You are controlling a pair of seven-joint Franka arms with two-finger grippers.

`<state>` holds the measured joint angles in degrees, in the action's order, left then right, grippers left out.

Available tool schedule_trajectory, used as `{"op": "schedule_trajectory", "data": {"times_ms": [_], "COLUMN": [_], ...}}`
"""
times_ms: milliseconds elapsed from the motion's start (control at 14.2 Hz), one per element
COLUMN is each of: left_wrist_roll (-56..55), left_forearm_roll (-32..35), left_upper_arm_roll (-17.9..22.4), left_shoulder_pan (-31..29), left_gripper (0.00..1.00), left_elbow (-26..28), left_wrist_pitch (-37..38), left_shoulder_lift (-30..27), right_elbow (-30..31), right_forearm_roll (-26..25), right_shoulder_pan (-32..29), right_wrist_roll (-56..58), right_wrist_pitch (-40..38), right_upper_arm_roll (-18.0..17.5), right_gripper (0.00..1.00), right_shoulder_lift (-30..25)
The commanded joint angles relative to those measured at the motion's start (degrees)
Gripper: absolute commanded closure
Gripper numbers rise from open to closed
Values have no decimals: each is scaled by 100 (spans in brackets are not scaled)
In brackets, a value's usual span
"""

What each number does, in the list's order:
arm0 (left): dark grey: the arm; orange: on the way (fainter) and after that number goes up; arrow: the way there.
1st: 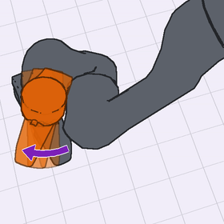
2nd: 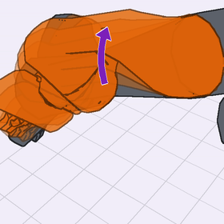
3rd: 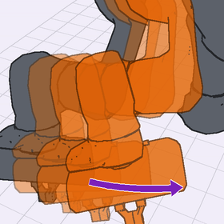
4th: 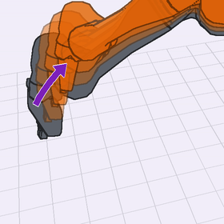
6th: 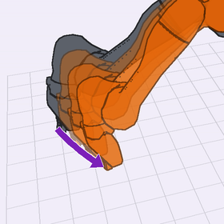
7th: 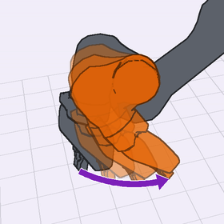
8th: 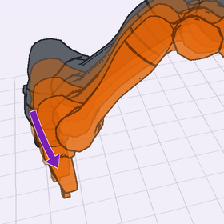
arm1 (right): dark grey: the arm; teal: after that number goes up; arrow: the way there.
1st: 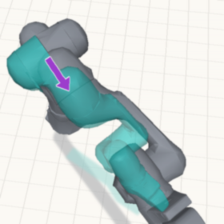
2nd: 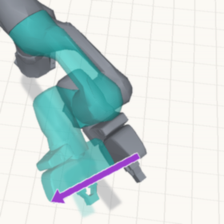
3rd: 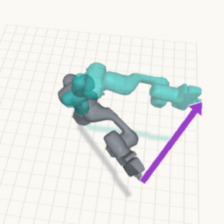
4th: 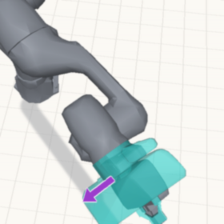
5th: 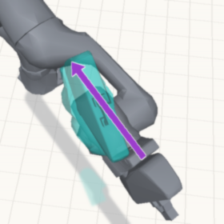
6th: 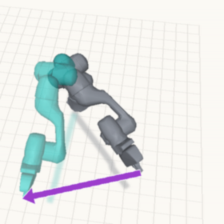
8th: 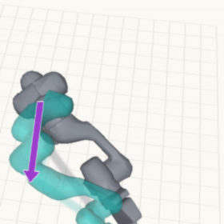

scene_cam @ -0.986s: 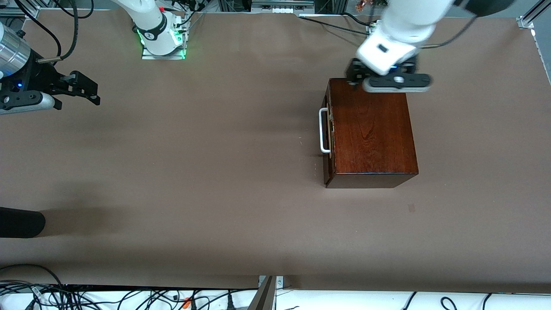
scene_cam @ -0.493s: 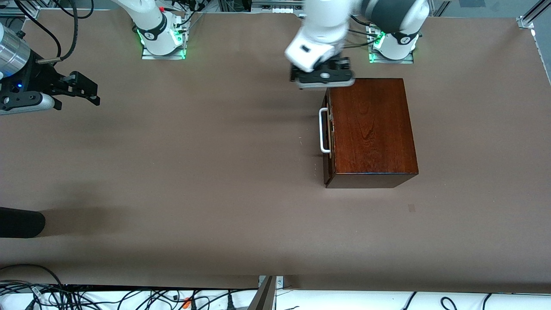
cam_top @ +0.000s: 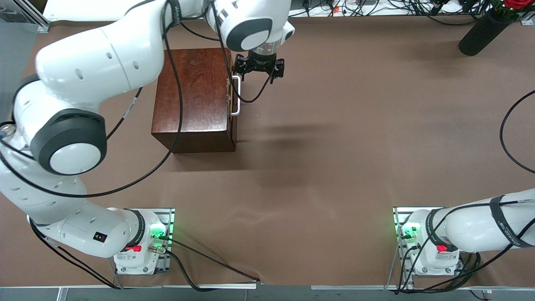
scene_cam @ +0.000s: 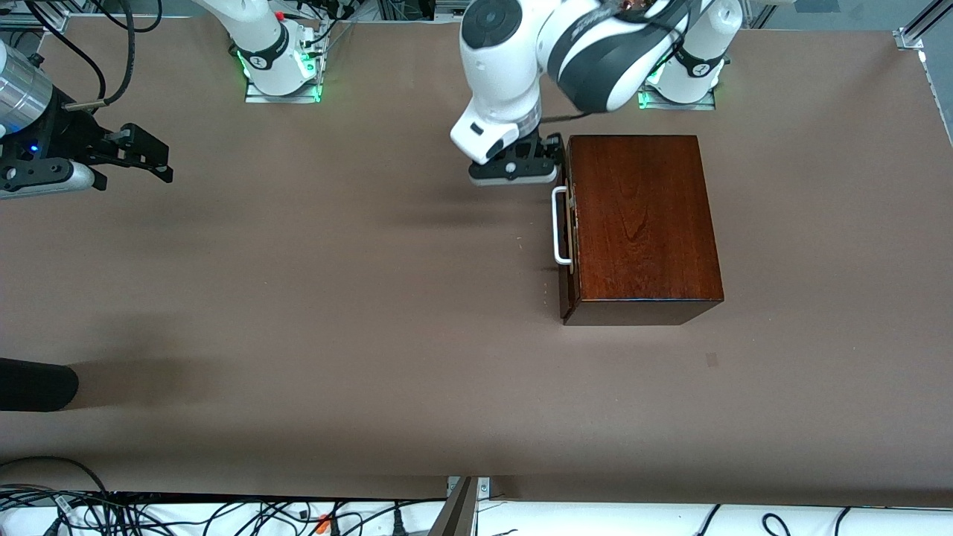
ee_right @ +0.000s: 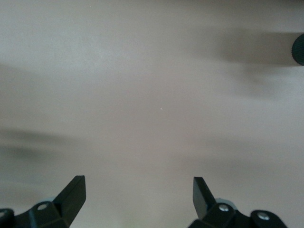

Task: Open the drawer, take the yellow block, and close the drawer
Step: 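Move the left gripper to the white drawer handle of the box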

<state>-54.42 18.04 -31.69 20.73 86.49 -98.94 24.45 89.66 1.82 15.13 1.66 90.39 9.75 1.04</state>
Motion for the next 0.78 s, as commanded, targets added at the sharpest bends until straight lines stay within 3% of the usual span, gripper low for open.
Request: {"op": "schedule_trajectory", "data": {"times_ms": [0,705], "left_wrist_roll": [1,36], "left_forearm_roll": [349,1035], "left_upper_arm_roll": [49,58], "left_shoulder_pan": [106,-17], "left_gripper": [0,0], "left_elbow": [-194,632], "left_wrist_pitch": [-72,-643], "left_shoulder_lift": [331,579], "right_elbow": [-98,-98], "right_forearm_roll": [38,38], "right_shoulder_pan": [-10,-10], "right_wrist_roll": [-69,-69], "right_wrist_pitch": [-56,-56], "right_upper_arm_roll": [1,1], "right_gripper": [0,0], "right_shoulder_lift": [37,37]}}
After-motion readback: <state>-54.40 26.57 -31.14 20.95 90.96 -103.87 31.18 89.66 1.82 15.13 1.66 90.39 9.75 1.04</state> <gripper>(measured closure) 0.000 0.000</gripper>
